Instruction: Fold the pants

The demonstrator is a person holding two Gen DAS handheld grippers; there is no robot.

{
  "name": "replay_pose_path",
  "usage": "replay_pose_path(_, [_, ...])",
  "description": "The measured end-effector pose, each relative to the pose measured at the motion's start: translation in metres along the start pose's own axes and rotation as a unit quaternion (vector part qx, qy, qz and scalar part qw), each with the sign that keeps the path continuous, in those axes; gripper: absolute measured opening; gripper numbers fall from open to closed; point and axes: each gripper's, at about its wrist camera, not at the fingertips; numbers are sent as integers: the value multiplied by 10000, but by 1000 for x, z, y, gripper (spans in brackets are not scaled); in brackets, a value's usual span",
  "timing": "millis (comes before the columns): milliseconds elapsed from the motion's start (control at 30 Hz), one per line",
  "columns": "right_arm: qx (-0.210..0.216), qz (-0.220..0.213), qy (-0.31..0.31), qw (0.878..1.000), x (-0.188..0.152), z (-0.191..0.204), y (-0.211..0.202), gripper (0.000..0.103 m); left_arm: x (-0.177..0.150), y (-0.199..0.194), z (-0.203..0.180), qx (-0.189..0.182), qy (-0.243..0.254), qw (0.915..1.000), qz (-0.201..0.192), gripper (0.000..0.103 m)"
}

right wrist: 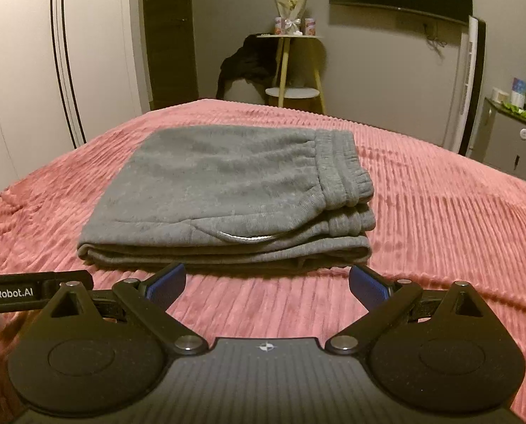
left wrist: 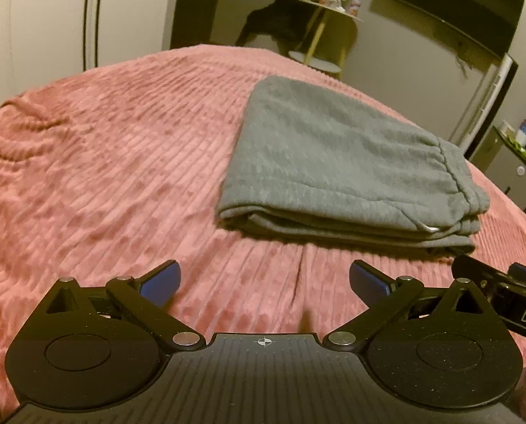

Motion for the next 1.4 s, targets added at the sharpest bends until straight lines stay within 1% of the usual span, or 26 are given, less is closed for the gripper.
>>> replay_pose_path(167, [4, 17, -35, 10000, -1, 3, -1, 99, -3, 3, -1, -39, 70, 9999, 68, 103])
replay_pose_path(367, [-47, 133, -78, 9999, -3, 5, 5, 99, -4, 6, 3, -61, -55, 9999, 120, 103])
replay_pose_path(633, [-84, 225, -113, 9996, -3, 5, 8, 99, -4, 10, 2, -15, -17, 9999, 138, 103])
replay_pose_path(767, [-96, 227, -91, 9997, -3, 4, 7, 99, -4, 11, 3, 34, -21, 9999, 148, 103])
replay_pose_path(1400, [-86, 199, -7, 9998, -3, 2, 5, 99, -5, 9, 2, 44, 57, 9999, 147, 103])
Point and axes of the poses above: each gripper's, at about its wrist camera, not at the fingertips, and y roughly the way its jaws point, z to its left, x to its top, and after that the axes turned 6 degrees about -z, right-handed
